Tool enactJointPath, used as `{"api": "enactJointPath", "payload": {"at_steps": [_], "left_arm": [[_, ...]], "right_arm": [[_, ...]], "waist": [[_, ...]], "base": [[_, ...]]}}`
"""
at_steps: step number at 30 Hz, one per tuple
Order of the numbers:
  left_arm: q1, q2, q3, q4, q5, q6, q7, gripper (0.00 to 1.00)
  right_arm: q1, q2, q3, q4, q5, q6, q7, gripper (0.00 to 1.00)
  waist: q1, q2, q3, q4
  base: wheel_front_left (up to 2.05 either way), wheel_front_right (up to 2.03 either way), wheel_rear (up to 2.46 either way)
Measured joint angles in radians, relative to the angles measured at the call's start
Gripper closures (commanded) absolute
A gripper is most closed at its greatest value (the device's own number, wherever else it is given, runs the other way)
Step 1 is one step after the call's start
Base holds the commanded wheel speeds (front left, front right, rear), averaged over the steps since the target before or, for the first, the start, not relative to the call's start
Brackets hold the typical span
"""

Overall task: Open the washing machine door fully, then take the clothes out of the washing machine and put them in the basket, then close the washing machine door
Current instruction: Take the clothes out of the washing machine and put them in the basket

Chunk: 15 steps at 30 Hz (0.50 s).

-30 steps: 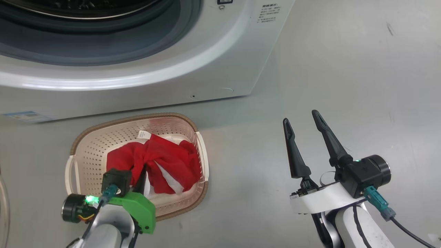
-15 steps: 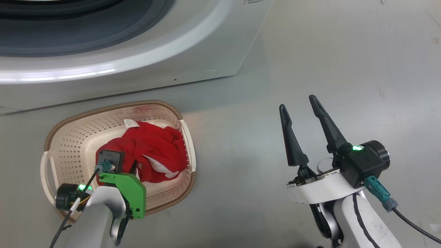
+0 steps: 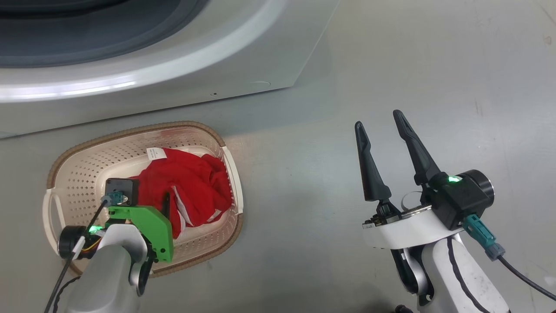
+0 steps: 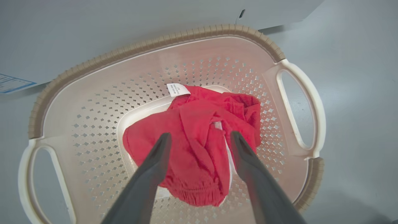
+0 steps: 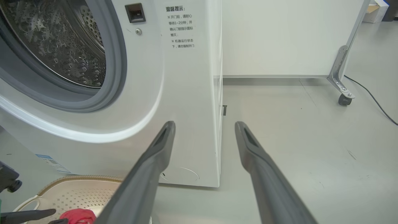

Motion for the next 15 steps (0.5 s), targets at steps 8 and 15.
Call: {"api": "enactJointPath", "payload": {"at_steps": [8, 15], "left_arm": [[-0.036, 0.003, 0.02, 0.014, 0.0, 0.0, -0.103, 0.0], [-0.038, 0.007, 0.03, 0.007, 0.001, 0.0, -0.204, 0.0]], "right_arm": [[-0.014, 0.0, -0.005, 0.013, 0.007, -0.001, 0.0, 0.0], [-0.014, 0.0, -0.011, 0.027, 0.007, -0.006, 0.0, 0.0]], "waist": [[0.0, 0.0, -0.012, 0.007], [0.0, 0.0, -0.039, 0.019]], "base": [[0.0, 0.0, 0.0], [0.0, 0.0, 0.0]]}}
